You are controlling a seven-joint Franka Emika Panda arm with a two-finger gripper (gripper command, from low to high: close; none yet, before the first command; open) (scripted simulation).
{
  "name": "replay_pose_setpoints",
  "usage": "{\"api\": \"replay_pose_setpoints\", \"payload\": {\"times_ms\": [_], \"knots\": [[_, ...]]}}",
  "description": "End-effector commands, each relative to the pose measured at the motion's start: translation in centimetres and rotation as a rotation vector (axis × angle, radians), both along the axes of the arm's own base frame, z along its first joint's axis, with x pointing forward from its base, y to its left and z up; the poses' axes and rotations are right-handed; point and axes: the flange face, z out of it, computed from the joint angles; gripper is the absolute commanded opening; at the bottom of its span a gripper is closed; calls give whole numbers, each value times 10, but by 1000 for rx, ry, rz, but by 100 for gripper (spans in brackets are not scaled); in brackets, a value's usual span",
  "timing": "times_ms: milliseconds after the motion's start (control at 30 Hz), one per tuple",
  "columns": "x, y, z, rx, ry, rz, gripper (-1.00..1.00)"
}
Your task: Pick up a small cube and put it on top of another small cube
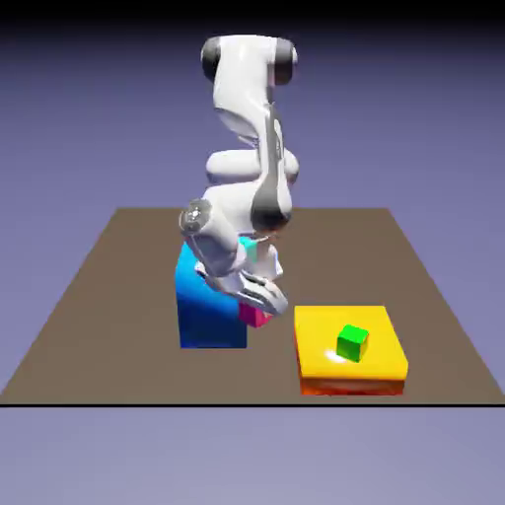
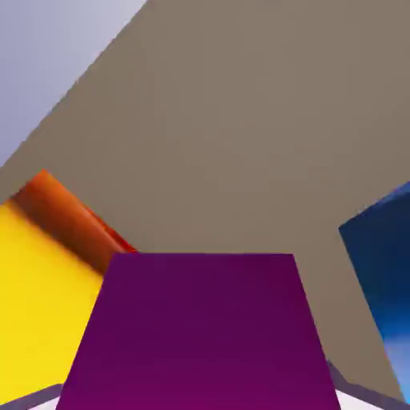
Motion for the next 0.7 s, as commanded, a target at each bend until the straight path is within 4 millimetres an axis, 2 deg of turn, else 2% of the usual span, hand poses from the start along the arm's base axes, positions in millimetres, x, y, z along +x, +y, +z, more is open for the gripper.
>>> {"api": "replay_pose_setpoints", "payload": {"times_ms": [0, 167, 367, 400, 567, 600, 633, 667], "knots": [[-6, 2, 13, -4, -4, 65, -100], [-44, 8, 74, -33, -9, 374, -100], [-96, 4, 136, -102, 26, 676, -100], [-96, 4, 136, -102, 26, 676, -100], [-119, 1, 72, -102, 26, 676, -100], [-119, 1, 72, -102, 26, 676, 100], [-119, 1, 72, -102, 26, 676, 100], [-113, 1, 84, -102, 26, 676, 100]]}}
